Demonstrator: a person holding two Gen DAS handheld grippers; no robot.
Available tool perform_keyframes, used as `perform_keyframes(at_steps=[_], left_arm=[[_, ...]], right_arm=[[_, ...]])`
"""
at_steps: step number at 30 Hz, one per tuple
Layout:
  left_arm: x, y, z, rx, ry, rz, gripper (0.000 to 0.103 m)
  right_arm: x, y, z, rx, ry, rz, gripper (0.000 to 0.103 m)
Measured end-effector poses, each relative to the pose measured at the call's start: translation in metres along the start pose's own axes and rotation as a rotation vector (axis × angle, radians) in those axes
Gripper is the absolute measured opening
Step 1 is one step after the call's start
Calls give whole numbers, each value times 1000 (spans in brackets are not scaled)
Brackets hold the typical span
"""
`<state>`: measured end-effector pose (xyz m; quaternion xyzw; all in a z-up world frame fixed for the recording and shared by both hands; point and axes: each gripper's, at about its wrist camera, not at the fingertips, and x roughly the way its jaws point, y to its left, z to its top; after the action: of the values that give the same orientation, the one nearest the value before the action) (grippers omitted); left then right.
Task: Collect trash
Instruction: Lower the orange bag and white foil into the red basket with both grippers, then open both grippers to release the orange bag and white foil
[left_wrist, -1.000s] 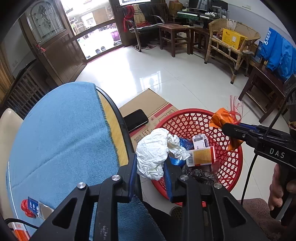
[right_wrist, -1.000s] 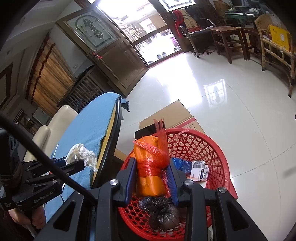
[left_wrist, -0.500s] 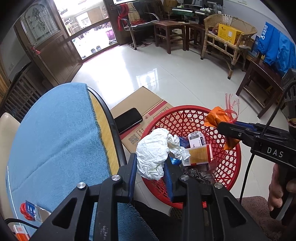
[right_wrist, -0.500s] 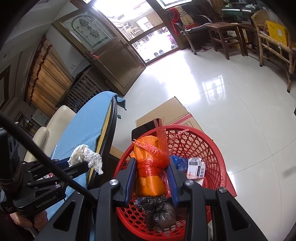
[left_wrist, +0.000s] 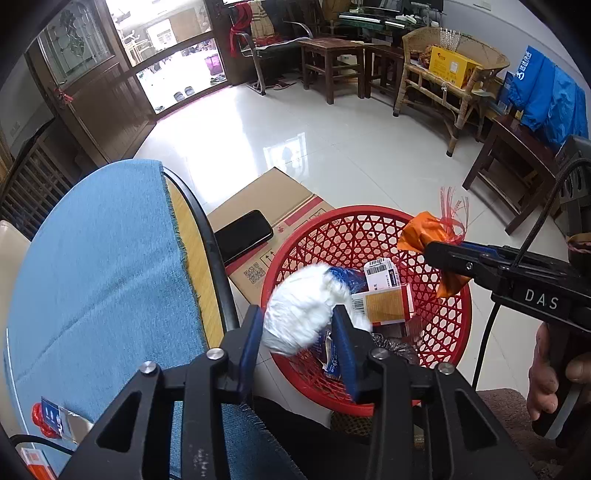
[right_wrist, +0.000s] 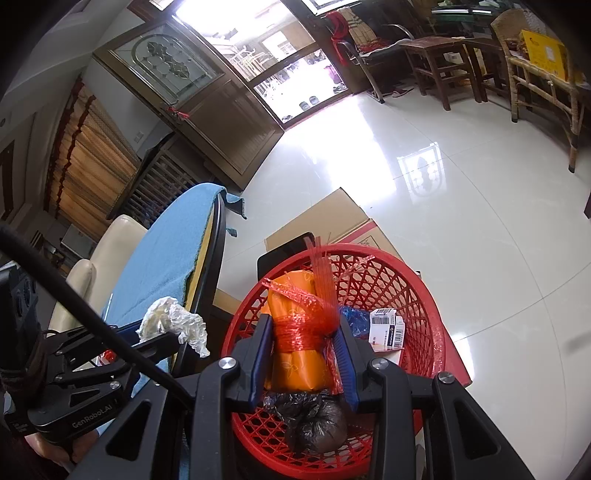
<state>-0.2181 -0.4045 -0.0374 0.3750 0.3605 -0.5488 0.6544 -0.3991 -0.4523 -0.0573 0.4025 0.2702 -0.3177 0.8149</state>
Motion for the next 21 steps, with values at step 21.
perform_keyframes(at_steps=[21], left_arm=[[-22, 44, -30, -113, -25, 54, 46]], right_arm=[[-5, 13, 1, 9, -4, 20, 60]])
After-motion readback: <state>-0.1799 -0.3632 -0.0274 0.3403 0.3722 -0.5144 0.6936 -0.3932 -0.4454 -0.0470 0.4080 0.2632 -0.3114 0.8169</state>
